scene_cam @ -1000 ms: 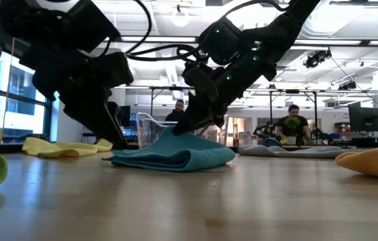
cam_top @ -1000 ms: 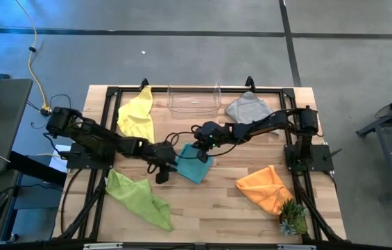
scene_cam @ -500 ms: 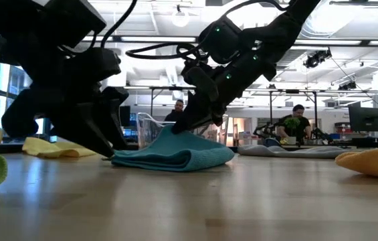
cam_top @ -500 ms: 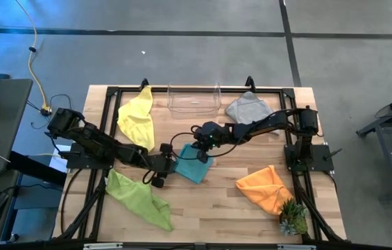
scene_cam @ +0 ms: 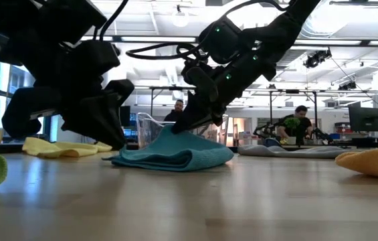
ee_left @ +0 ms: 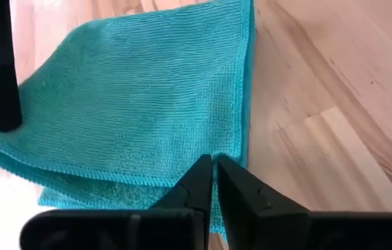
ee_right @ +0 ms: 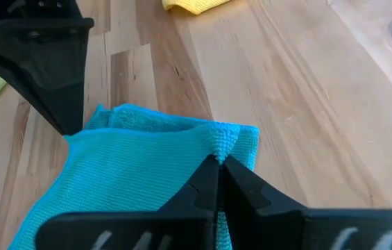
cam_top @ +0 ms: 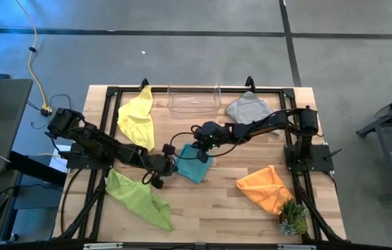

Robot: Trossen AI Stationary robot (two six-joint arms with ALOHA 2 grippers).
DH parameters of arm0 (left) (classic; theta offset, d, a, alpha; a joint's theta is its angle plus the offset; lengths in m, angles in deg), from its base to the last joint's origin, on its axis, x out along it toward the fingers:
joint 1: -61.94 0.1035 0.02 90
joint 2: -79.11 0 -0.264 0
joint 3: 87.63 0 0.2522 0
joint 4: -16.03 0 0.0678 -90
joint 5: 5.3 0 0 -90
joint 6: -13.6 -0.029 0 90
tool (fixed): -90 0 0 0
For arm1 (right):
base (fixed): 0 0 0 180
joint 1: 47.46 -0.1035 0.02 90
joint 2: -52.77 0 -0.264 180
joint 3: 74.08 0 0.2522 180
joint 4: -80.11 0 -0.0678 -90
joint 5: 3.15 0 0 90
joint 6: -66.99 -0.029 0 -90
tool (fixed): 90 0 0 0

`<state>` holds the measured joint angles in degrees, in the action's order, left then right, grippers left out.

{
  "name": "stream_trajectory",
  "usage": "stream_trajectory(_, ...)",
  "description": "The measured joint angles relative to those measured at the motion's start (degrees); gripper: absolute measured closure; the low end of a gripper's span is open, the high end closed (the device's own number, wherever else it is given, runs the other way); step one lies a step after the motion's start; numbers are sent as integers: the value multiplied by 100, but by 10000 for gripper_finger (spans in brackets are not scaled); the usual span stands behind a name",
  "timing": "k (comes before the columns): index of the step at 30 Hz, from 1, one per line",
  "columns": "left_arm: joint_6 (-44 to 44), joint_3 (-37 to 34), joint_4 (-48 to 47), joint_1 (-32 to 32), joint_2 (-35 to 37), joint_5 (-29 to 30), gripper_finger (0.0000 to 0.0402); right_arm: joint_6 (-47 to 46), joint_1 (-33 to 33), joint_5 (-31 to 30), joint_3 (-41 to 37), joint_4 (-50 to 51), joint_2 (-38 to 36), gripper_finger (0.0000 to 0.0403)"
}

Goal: Fold microfiber towels
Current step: Fold the blue towel

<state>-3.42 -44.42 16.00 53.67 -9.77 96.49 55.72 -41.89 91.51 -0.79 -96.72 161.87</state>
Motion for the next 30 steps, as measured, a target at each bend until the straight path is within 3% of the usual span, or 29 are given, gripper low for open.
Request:
stream_trajectory(6,-493,0,-61,-2,0,-227,352,0,0,2,0,0,0,403)
stream_trajectory(12,-1042,0,-46,20,0,-209,287,-4,0,2,0,0,0,403)
stream_trajectory(16,-1377,0,-28,67,0,-66,268,-7,0,2,0,-2,0,403)
stream_trajectory(22,-1572,7,2,234,-110,-456,289,-17,0,4,0,-4,0,403)
stream_trajectory(30,-1979,2,173,211,-348,-406,377,-11,0,4,0,-4,0,403)
